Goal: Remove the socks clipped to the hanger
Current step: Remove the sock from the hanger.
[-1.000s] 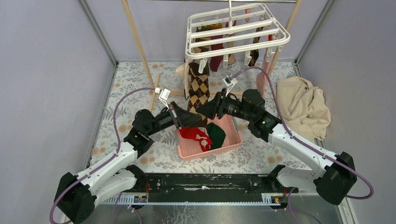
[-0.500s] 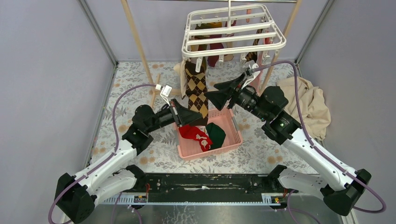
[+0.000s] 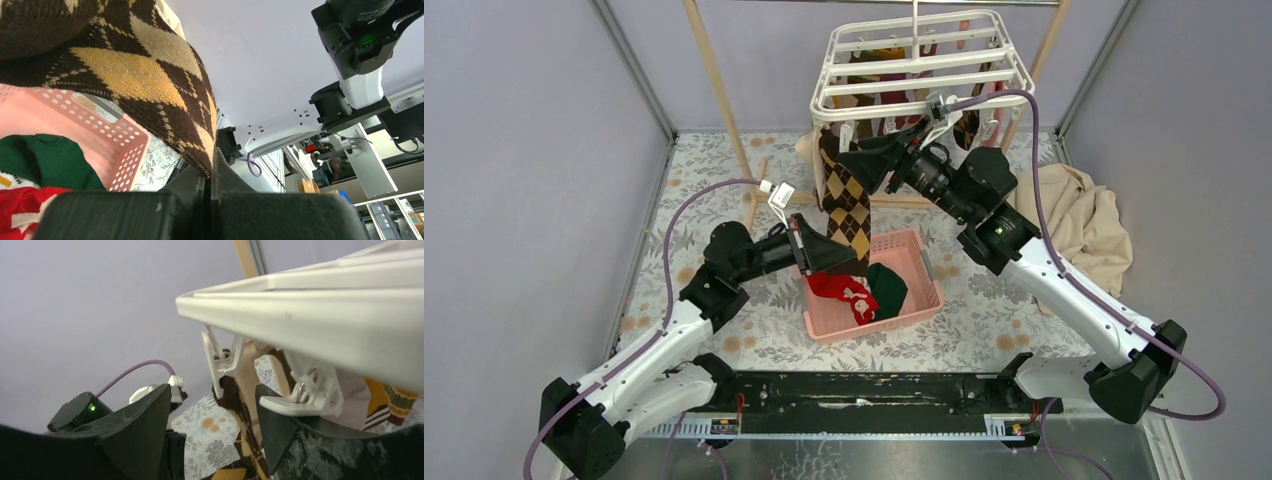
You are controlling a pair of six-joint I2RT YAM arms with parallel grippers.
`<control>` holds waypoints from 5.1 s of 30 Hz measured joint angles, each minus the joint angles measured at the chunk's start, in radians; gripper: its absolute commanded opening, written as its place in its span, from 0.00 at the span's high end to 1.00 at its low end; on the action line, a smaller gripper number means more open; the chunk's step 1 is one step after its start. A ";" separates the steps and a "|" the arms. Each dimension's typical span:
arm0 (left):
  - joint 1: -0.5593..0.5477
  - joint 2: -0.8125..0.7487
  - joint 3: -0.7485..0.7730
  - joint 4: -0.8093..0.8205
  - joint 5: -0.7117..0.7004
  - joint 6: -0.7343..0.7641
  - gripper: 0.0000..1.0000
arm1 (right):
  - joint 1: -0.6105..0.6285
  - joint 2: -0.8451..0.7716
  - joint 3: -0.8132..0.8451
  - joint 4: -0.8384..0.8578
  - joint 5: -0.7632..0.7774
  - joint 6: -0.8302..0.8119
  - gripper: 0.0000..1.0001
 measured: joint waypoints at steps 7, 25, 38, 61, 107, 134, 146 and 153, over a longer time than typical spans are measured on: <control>0.000 -0.018 0.011 -0.030 0.012 0.000 1.00 | 0.000 0.019 0.027 0.002 0.061 -0.003 0.29; -0.010 -0.005 0.016 -0.034 0.035 0.001 1.00 | 0.000 0.067 0.029 0.121 0.100 -0.008 0.29; -0.025 0.018 0.017 -0.035 0.040 0.012 1.00 | 0.000 0.087 -0.019 0.269 0.100 0.024 0.24; -0.055 0.036 0.016 -0.034 0.045 0.014 1.00 | 0.000 0.114 -0.078 0.436 0.103 0.095 0.46; -0.095 0.017 -0.018 -0.040 0.027 0.014 1.00 | 0.000 0.147 -0.080 0.491 0.121 0.119 0.41; -0.101 0.009 -0.042 -0.084 0.024 0.019 1.00 | 0.001 0.154 -0.076 0.513 0.144 0.125 0.72; -0.101 -0.056 -0.042 -0.165 0.015 0.027 1.00 | 0.001 0.154 -0.078 0.510 0.144 0.121 0.73; -0.101 -0.107 -0.065 -0.205 0.006 0.033 1.00 | 0.000 0.154 -0.083 0.509 0.145 0.121 0.72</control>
